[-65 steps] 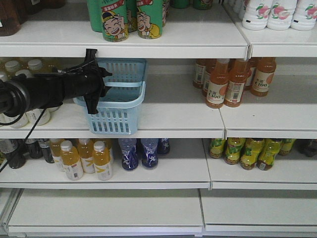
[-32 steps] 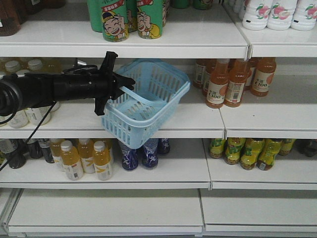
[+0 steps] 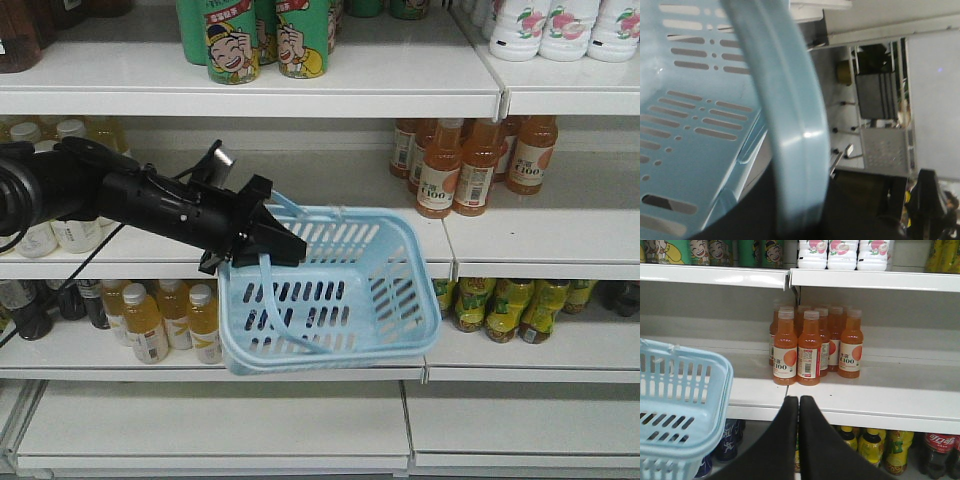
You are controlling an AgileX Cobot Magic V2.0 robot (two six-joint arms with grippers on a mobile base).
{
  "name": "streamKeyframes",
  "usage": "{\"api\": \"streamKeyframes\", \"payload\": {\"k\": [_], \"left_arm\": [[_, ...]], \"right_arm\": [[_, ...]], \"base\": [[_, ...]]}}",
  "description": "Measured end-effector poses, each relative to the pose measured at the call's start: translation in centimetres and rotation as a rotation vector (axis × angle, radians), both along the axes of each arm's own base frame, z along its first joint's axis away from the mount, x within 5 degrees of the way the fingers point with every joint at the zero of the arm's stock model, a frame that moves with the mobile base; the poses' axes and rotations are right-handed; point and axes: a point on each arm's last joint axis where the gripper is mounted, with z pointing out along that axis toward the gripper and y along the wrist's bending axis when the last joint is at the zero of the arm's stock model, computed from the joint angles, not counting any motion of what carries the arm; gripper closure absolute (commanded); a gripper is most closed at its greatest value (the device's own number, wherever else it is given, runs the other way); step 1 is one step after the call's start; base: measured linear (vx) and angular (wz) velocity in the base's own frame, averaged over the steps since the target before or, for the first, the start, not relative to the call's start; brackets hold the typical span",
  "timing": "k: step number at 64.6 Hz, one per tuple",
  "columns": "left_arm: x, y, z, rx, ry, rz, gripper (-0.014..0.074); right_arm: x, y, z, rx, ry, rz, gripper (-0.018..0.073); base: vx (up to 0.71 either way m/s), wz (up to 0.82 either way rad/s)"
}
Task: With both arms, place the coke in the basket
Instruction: 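Lift the basket off the shelf with the left gripper and lower it, then turn the base away from the shelf while holding the basket in the left gripper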
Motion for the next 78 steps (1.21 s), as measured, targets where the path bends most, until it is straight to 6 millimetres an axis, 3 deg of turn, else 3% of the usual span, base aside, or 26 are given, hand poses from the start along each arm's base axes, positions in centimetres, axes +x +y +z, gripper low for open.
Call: {"api": "streamKeyframes", "payload": {"k": [11,19,29,44,56,78], "left_arm": [[-3.8,-1.4,0.6,0.023,-0.011,-0.101,0.0604],[-6.3,-1.1,0.6,0.029,-0.015,-0.124,0.0604],[-9.0,-0.3,-1.4,0.055,0.007,-0.102,0.0604],[-12.2,0.2,-4.8,-0.052,0.036,-0.056,0.0604],[-13.6,0.5,-6.1,-0.086,0.037,-0.024,0.0604],[-13.8,0.6,-6.1,-0.094,0.024,-0.035,0.0603]], "right_arm": [[0.0,0.0,0.0,0.000,0.000,0.000,0.0568],[0.0,0.0,0.0,0.000,0.000,0.000,0.0568],[0.0,0.0,0.0,0.000,0.000,0.000,0.0568],[0.0,0.0,0.0,0.000,0.000,0.000,0.0568],[0.0,0.0,0.0,0.000,0.000,0.000,0.0568],[0.0,0.0,0.0,0.000,0.000,0.000,0.0568]], "base": [[0.00,0.00],[0.00,0.00],[0.00,0.00],[0.00,0.00],[0.00,0.00],[0.00,0.00]]}}
